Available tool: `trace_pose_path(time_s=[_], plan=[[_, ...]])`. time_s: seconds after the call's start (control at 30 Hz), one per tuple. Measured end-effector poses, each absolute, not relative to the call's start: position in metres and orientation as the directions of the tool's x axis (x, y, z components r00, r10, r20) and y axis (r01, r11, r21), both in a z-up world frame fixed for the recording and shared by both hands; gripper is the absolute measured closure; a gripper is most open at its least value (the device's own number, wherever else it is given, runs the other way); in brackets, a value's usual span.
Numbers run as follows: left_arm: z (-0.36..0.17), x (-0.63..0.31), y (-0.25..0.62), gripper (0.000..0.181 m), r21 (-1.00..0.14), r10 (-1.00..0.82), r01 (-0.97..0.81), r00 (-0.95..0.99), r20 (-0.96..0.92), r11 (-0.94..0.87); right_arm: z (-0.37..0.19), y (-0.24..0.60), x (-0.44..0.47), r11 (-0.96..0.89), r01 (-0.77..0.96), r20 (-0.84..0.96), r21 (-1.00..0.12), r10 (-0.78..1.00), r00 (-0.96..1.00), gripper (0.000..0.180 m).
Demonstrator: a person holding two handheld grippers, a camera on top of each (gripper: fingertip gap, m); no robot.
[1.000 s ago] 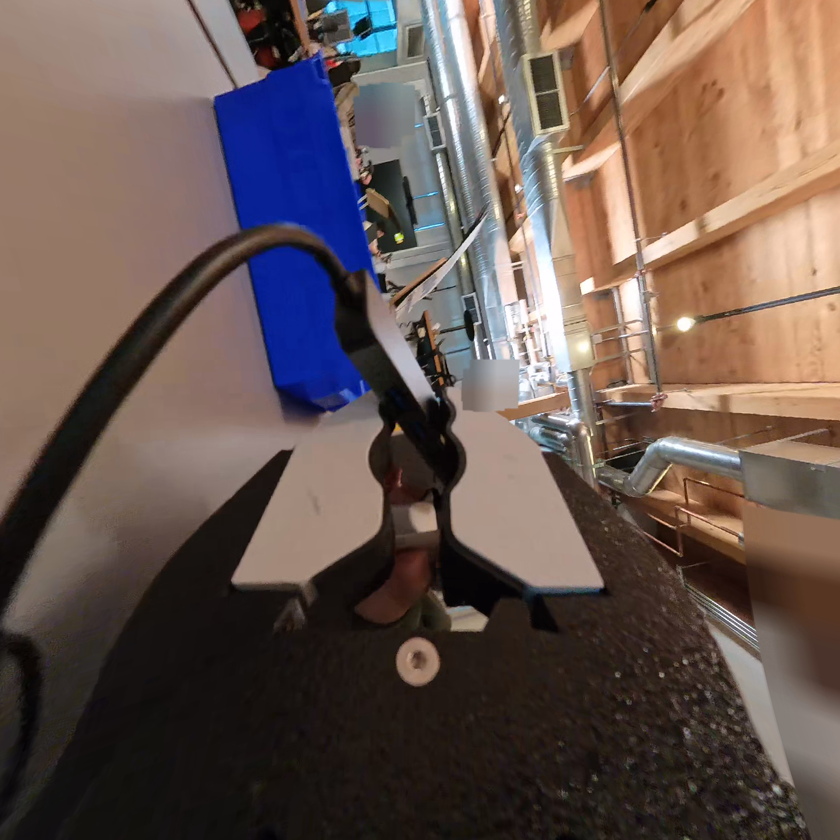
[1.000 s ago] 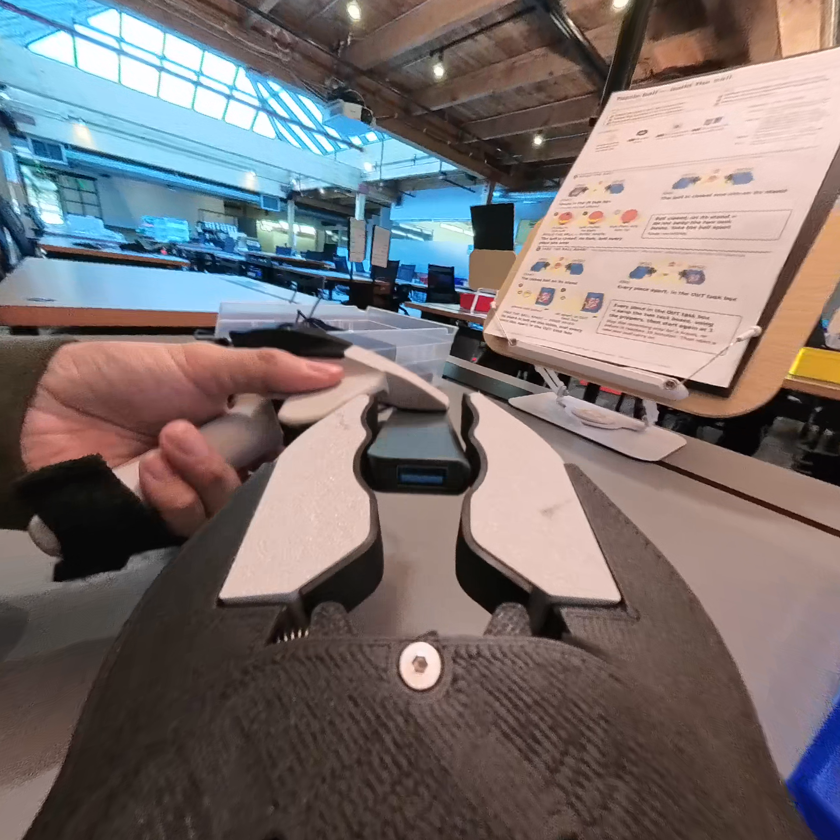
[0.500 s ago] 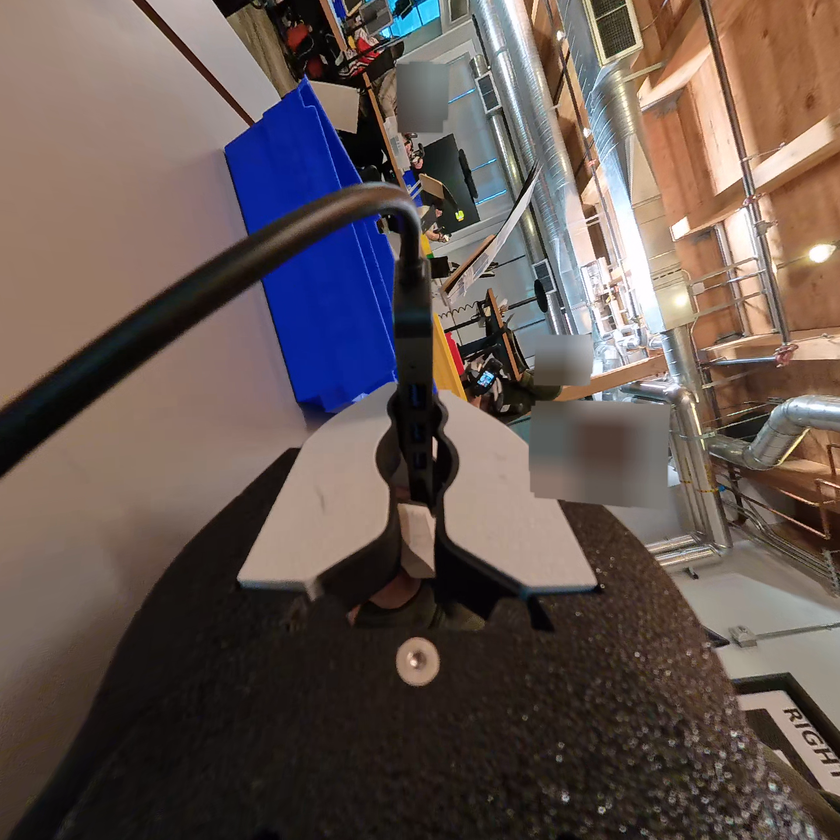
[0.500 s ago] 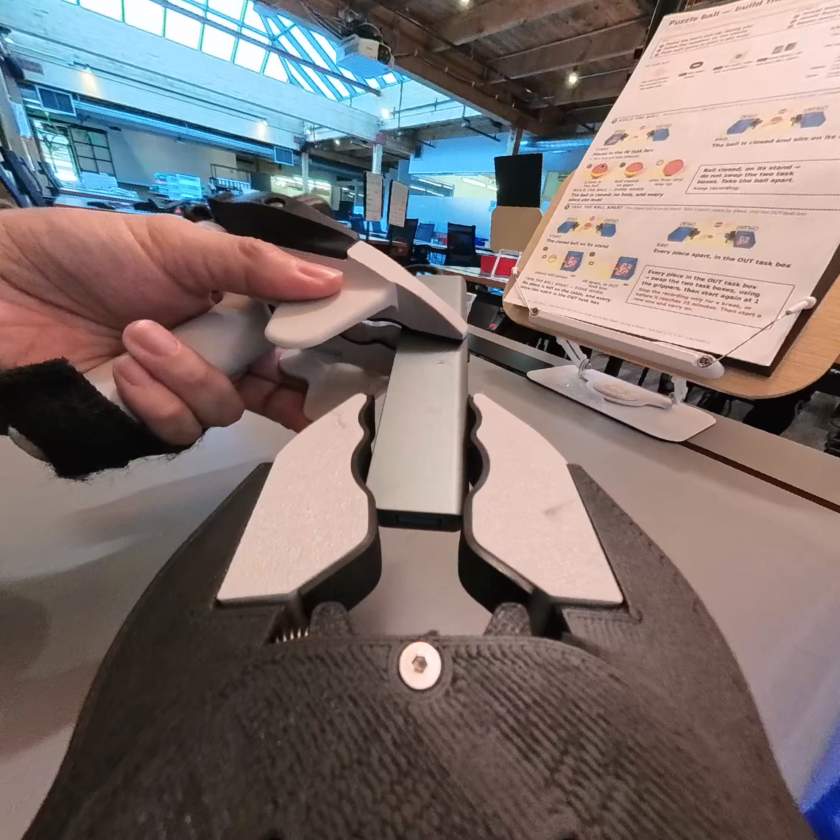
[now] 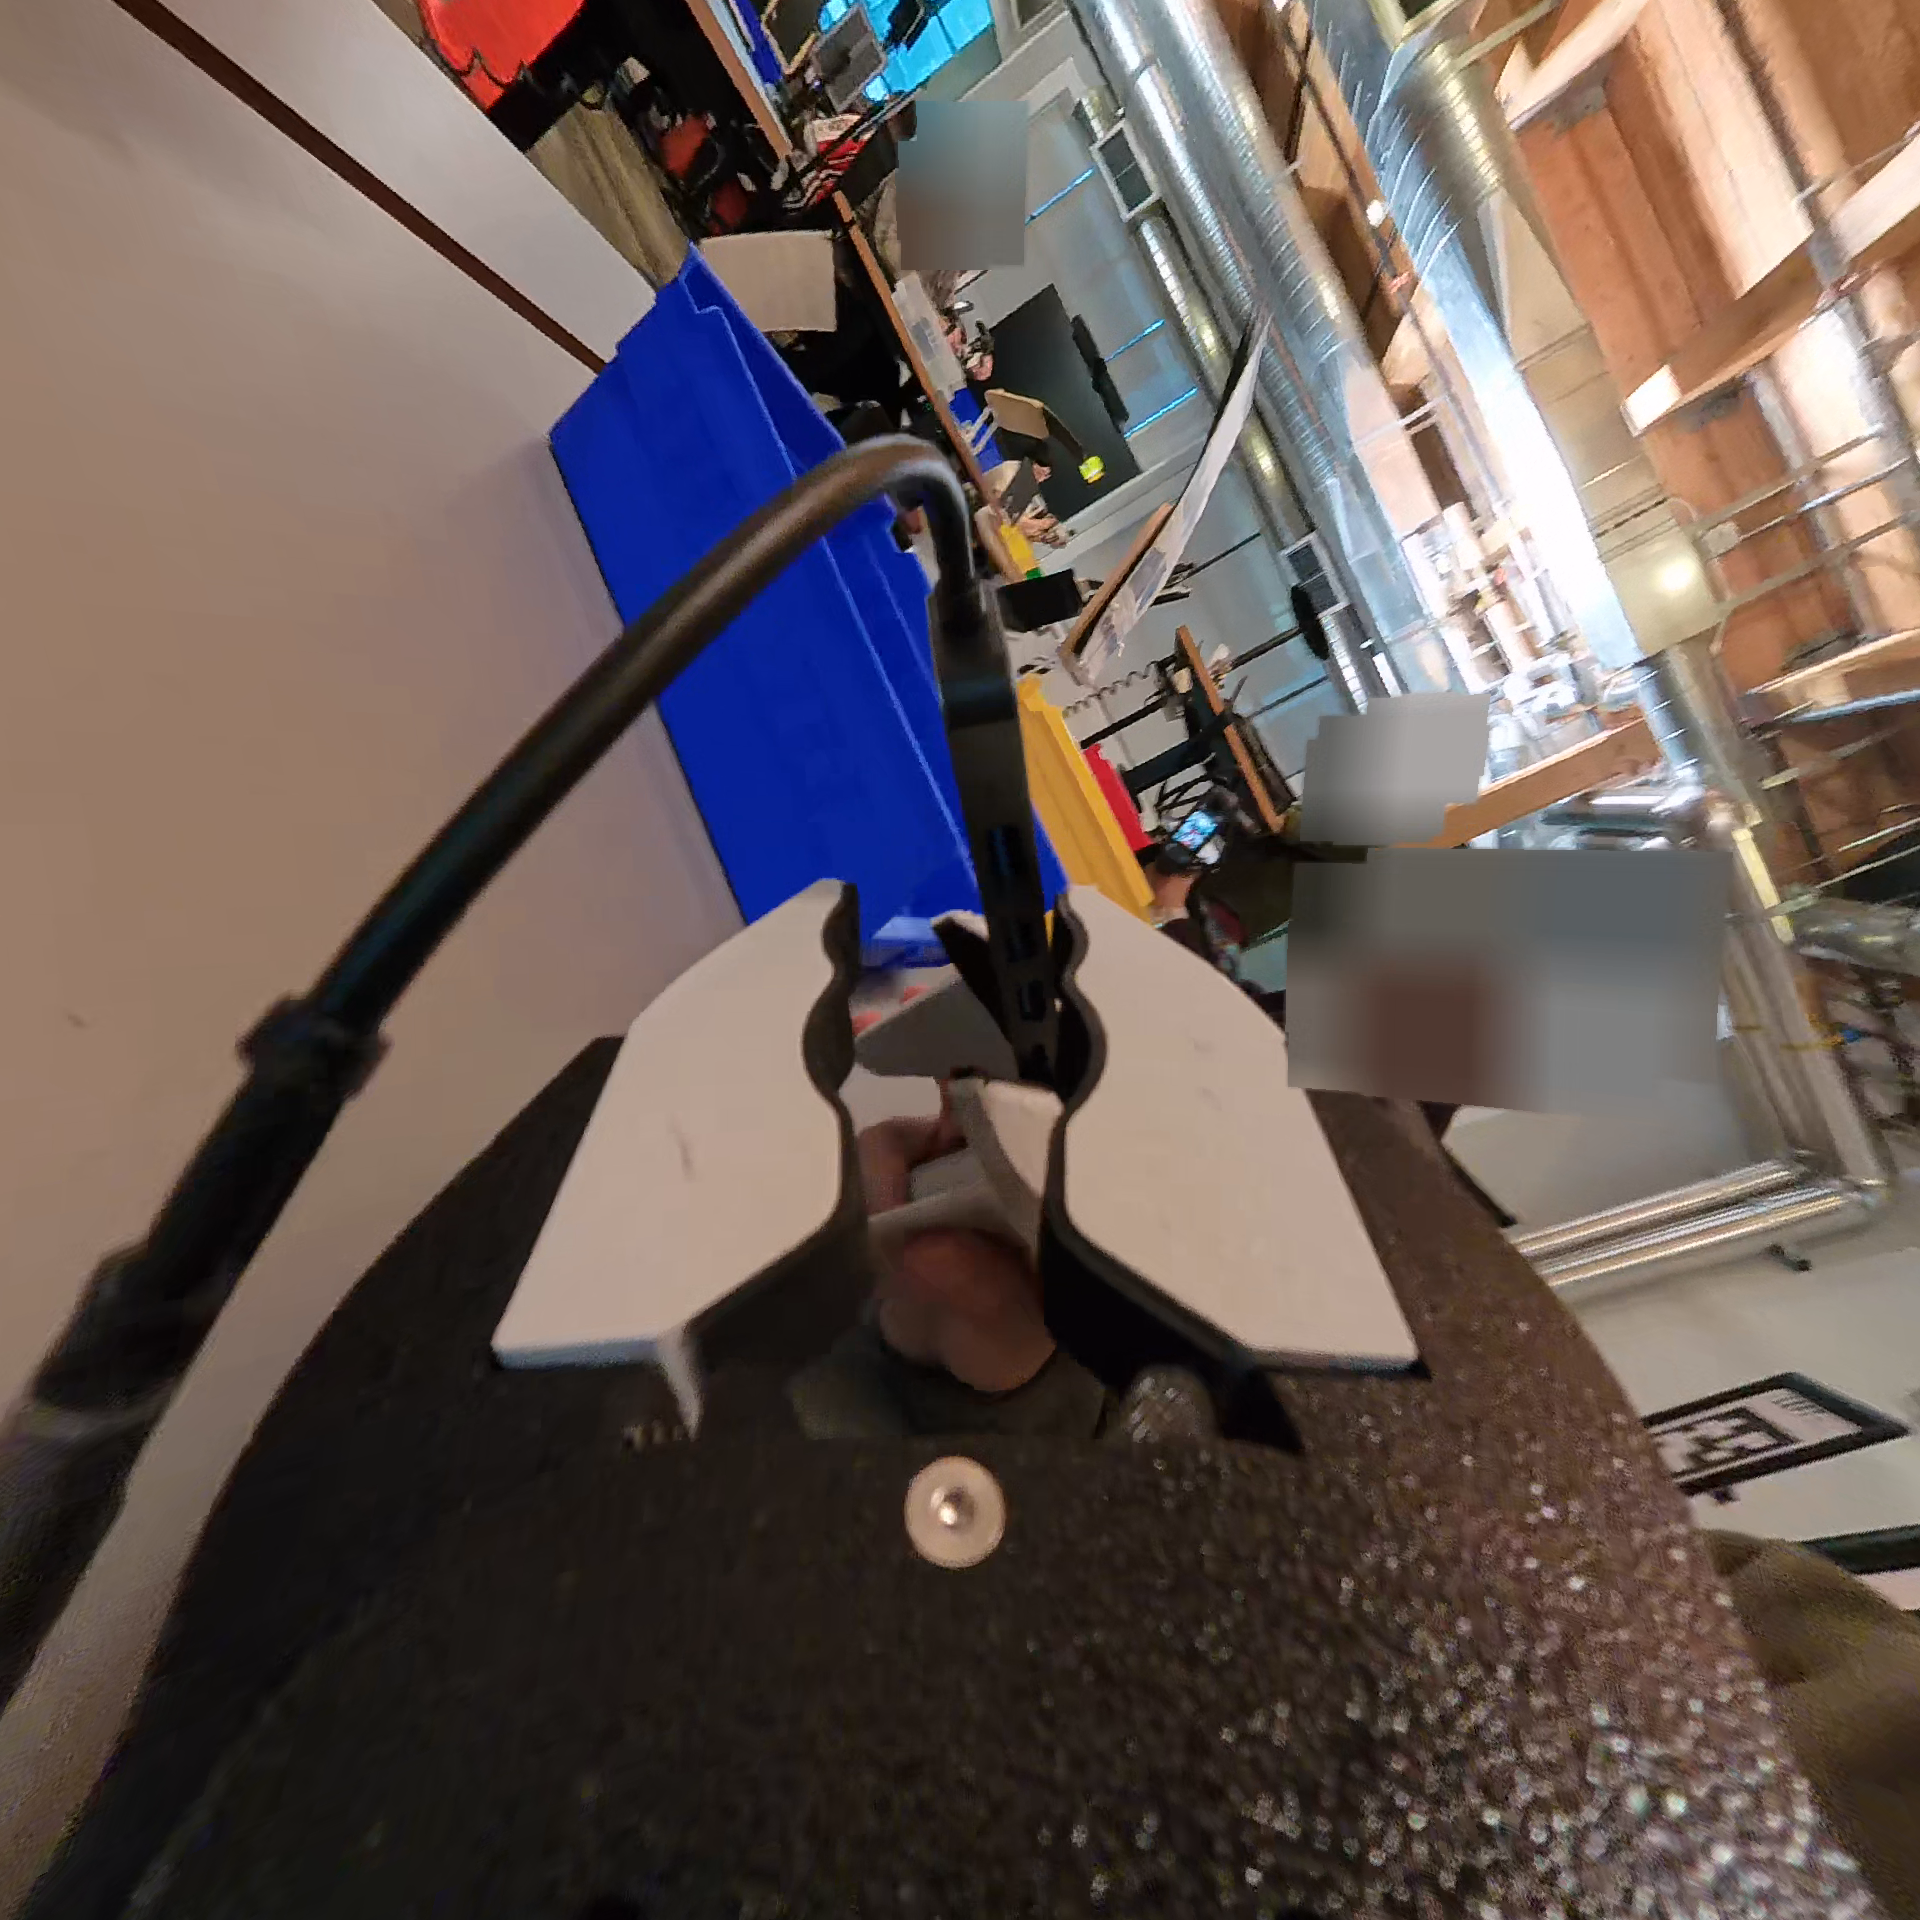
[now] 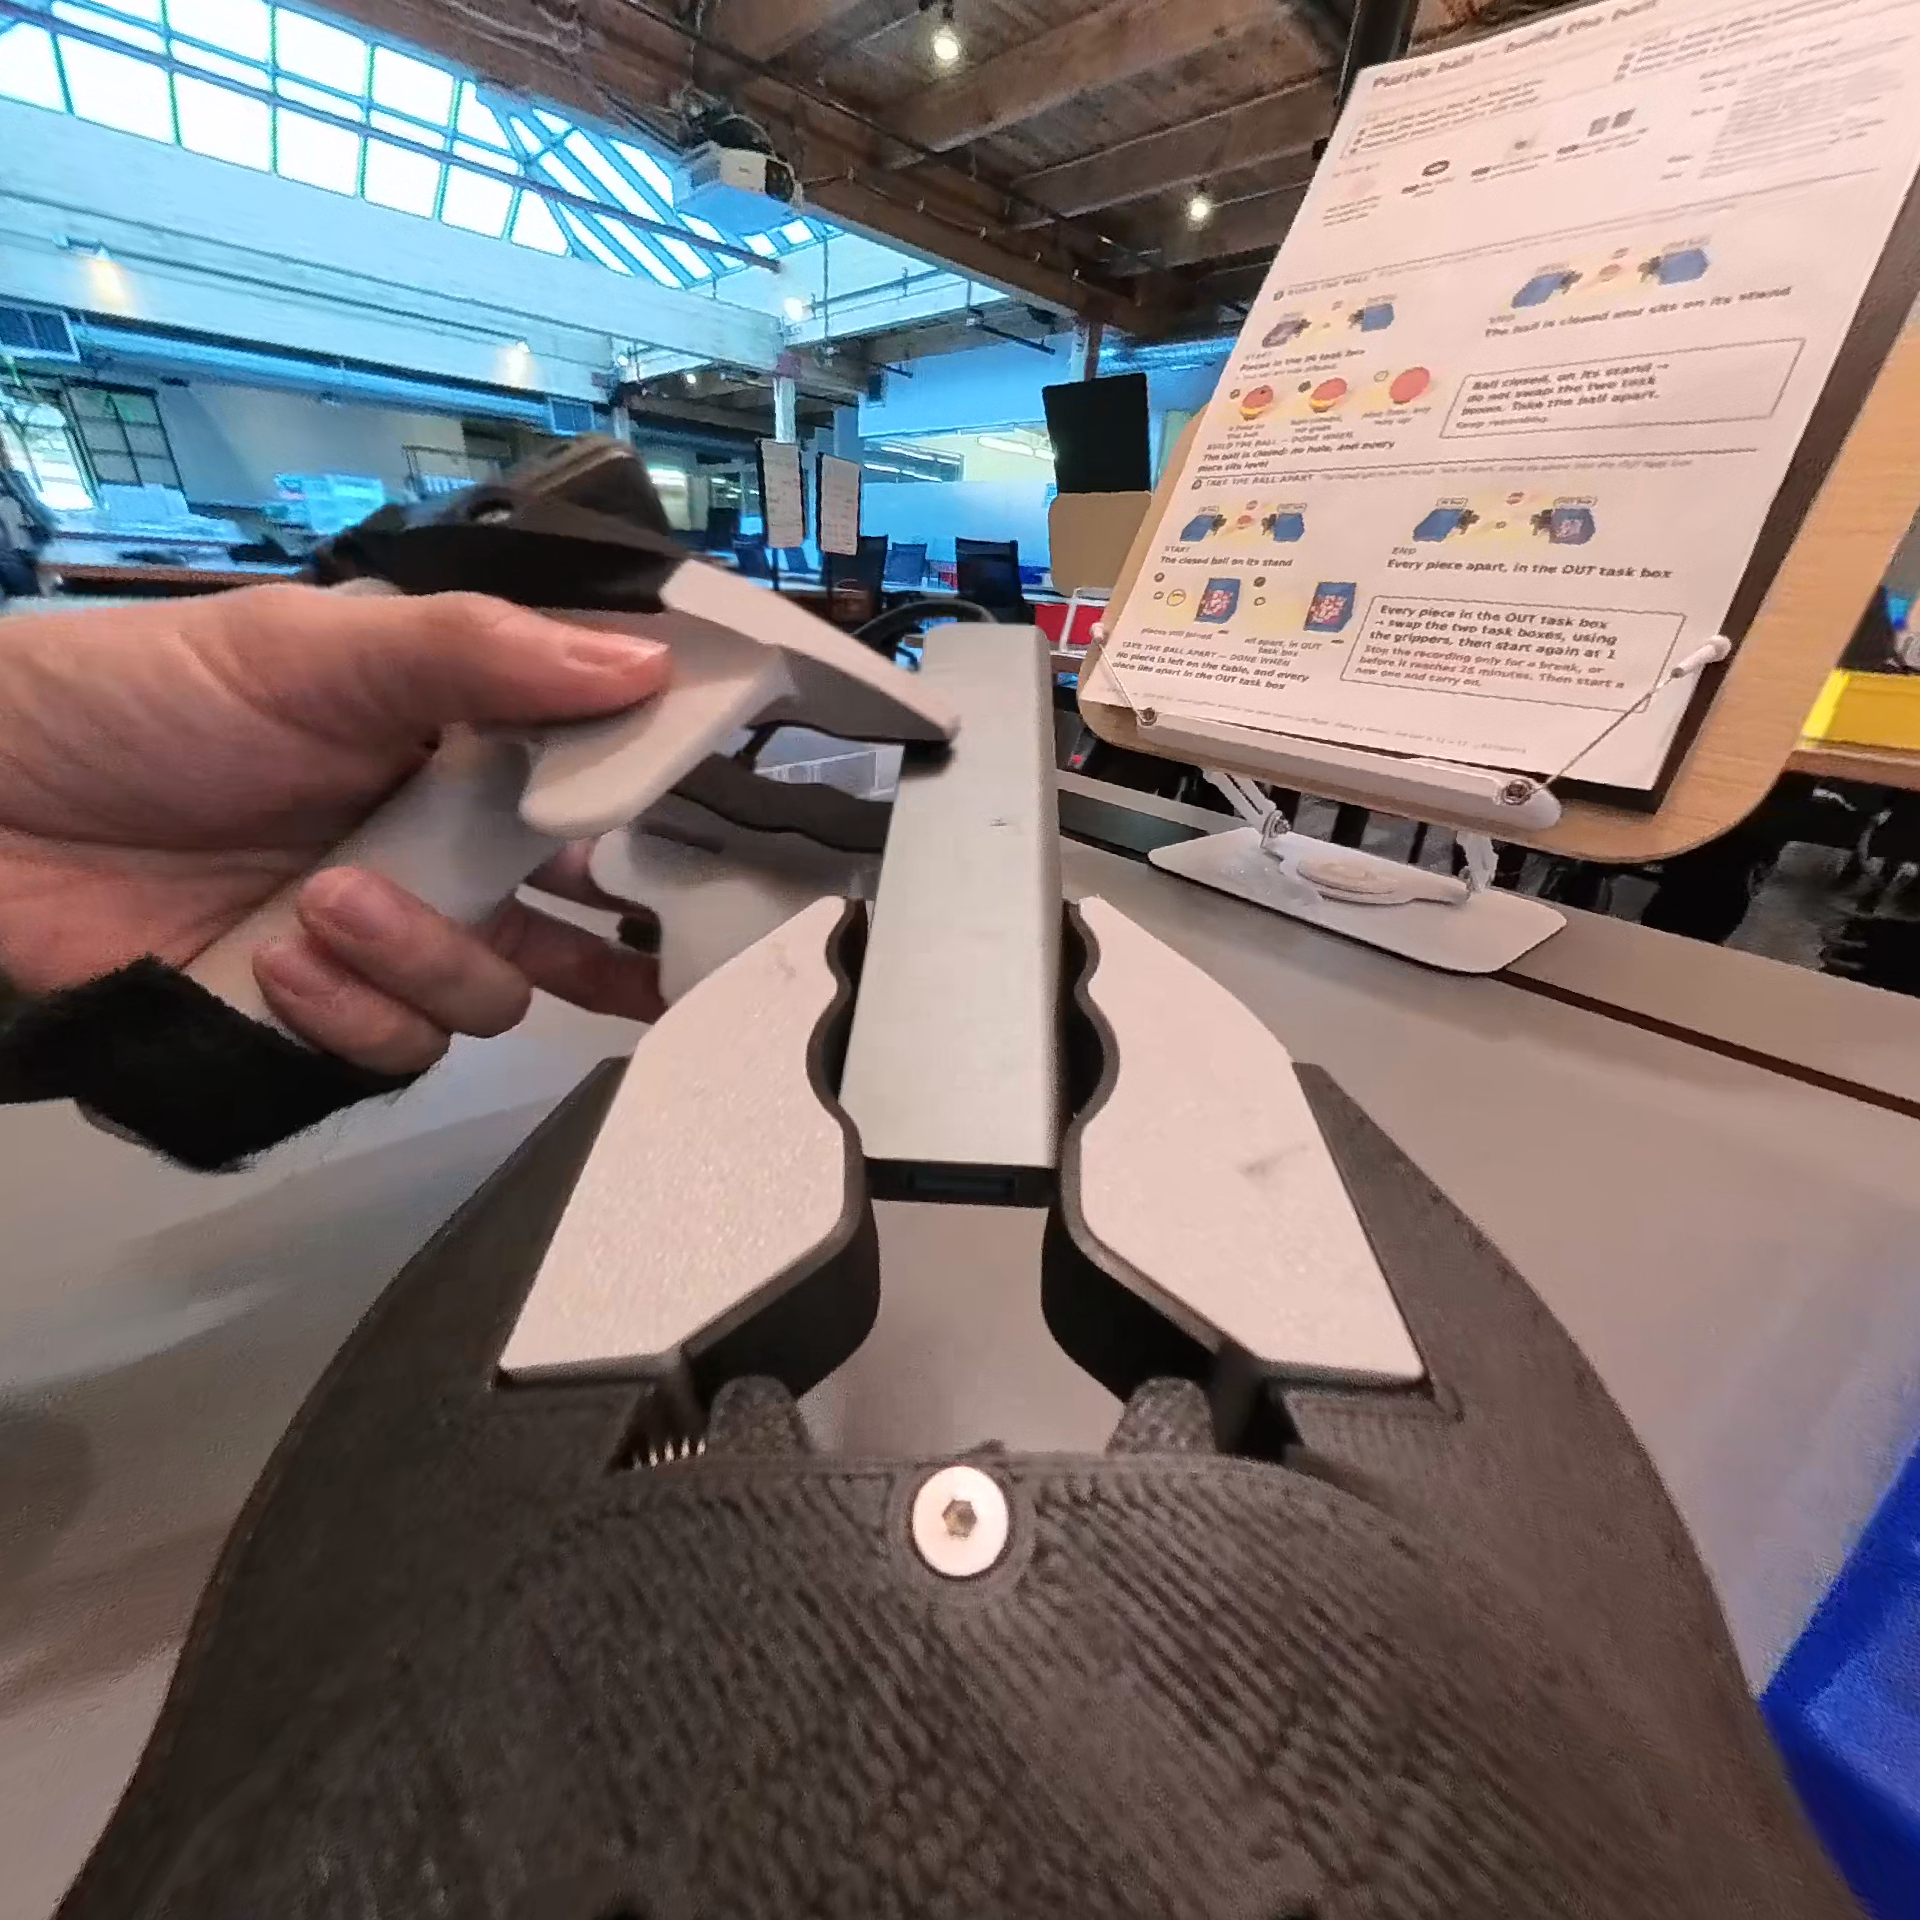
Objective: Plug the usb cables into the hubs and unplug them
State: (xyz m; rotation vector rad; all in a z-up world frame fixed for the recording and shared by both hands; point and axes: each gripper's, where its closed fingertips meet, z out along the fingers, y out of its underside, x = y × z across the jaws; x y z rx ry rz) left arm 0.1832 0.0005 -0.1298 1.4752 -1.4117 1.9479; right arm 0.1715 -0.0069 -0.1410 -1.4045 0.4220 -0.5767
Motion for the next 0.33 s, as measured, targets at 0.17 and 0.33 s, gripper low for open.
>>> trace_pose_path(time_s=[0.17,0.33], plan=[[-0.123,0.160,0.006,0.144,-0.683,-0.412,-0.652,-0.551,0.725,-0.328,-0.141,-0.018,0.181,0.080,0.111,0.033,-0.991,-0.646,0.763,0.144],[-0.109,0.154,0.061,0.145,-0.870,-0.688,-0.478,-0.590,0.422,-0.124,-0.141,-0.020,0.185,0.085,0.096,0.017,-0.992,-0.652,0.758,0.144]])
